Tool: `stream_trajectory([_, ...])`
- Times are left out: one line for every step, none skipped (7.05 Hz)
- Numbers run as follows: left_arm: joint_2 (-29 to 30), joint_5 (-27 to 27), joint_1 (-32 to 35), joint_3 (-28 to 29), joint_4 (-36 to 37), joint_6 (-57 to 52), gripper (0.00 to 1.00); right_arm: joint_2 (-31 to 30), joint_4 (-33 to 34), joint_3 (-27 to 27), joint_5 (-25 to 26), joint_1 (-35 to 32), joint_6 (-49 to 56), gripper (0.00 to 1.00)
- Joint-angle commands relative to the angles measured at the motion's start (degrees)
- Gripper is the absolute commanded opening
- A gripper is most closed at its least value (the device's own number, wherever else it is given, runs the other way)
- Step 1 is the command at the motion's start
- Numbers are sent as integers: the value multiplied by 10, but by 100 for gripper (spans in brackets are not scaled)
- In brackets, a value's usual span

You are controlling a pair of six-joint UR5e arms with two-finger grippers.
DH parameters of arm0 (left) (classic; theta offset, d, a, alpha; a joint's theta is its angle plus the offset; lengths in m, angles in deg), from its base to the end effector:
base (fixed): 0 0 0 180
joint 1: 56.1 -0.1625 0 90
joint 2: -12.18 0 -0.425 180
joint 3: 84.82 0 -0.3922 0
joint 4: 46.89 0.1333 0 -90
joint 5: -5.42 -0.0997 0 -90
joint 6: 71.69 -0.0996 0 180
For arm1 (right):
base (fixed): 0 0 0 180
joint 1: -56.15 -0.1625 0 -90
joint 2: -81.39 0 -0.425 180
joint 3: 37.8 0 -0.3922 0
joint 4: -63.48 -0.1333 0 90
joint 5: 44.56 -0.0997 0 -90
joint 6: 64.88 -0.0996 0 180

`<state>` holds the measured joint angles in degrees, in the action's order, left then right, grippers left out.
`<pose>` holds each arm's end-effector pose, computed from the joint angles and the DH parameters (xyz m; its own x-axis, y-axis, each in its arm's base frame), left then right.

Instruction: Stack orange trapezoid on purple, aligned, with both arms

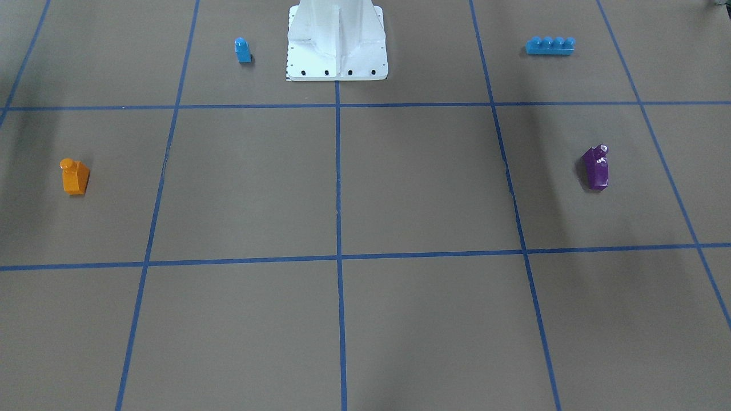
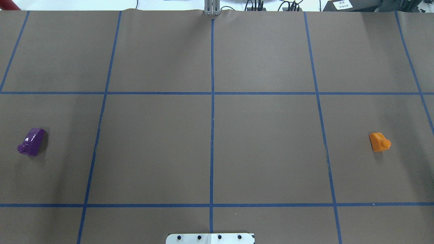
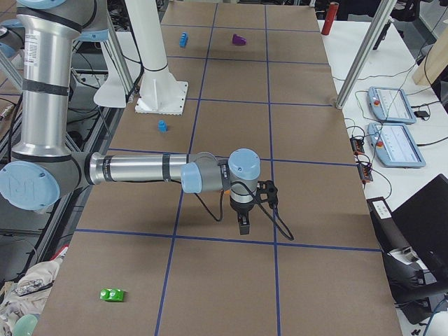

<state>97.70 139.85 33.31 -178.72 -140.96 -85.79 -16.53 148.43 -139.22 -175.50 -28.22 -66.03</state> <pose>-0.0588 -0.4635 0.6551 0.6896 0.2916 -0.6629 -0.1838 0.9558 0.2293 0.0243 -0.4472 0.6191 0.7440 -0.1513 0.6508 0.0821 0.9874 0.1356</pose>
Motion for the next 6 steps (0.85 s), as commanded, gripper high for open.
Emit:
stream_trajectory([-1,0,1,-1,-19,-2,100,6,0,-32,2,0,0,100])
stream_trajectory([-1,0,1,-6,-23,-2,100,6,0,-32,5,0,-2,100])
stream_trajectory([1,0,1,-12,-23,-2,100,19,0,-34,6,0,-6,100])
stream_trajectory([0,0,1,-18,-40,-1,100,58,0,-36,22,0,-7,100])
stream_trajectory([4,0,1,-23,-69,1,100,60,0,-33,29,0,-8,100])
stream_trajectory([17,0,1,-16,-114,8,100,60,0,-33,27,1,-2,100])
